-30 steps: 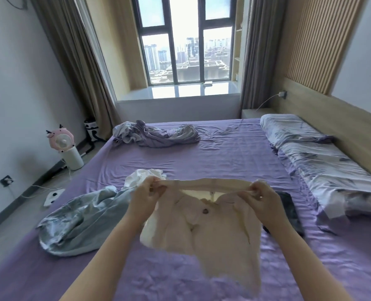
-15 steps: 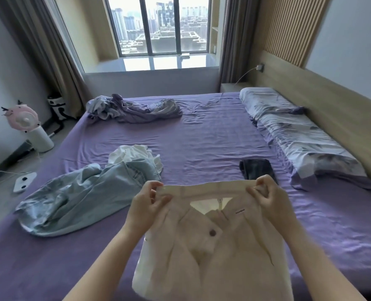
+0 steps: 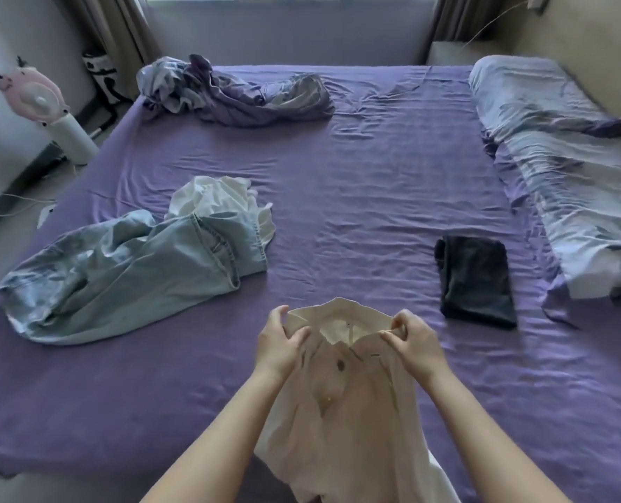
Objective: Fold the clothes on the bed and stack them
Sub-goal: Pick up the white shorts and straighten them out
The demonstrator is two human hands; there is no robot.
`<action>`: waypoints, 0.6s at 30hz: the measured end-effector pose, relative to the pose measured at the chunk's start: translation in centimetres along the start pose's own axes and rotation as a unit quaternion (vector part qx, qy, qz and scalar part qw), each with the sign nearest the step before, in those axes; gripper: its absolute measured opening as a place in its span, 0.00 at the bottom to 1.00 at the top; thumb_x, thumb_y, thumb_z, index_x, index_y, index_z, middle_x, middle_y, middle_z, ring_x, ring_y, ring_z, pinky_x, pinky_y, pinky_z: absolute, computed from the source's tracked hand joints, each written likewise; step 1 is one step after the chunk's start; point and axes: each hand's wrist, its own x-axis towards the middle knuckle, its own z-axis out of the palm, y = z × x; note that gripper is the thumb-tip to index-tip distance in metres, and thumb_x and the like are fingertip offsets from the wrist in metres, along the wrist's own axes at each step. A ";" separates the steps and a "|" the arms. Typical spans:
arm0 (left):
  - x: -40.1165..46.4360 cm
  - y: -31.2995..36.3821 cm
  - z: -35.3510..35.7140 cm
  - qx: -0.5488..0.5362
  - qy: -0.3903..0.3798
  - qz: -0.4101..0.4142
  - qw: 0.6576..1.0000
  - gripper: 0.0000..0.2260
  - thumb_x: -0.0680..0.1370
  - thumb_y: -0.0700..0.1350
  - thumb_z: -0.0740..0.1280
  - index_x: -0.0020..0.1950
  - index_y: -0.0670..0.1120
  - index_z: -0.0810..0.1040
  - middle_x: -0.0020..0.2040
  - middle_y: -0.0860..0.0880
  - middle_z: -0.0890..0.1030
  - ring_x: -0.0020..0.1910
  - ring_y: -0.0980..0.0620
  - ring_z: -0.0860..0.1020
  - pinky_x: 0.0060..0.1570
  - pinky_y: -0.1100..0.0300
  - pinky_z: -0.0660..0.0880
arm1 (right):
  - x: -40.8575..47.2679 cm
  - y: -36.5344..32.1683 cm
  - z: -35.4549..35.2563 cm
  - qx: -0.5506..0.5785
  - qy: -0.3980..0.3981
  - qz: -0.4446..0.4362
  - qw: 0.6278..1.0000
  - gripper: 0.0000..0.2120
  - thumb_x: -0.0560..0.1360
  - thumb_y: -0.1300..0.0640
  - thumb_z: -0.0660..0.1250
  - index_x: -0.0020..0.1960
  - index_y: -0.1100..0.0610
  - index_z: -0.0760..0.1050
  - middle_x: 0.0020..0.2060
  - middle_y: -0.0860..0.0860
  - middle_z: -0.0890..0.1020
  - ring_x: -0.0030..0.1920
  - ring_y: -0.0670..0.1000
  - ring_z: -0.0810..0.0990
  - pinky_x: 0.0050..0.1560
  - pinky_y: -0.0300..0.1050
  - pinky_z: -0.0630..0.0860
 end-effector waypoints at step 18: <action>18.2 -2.2 7.5 0.133 0.087 0.037 0.987 0.18 0.74 0.42 0.68 0.63 0.46 0.74 0.59 0.47 0.74 0.58 0.48 0.72 0.57 0.61 0.64 | 14.2 6.7 5.5 -0.168 0.055 -0.110 0.978 0.15 0.68 0.68 0.71 0.54 0.61 0.77 0.61 0.60 0.76 0.66 0.63 0.69 0.64 0.58 0.68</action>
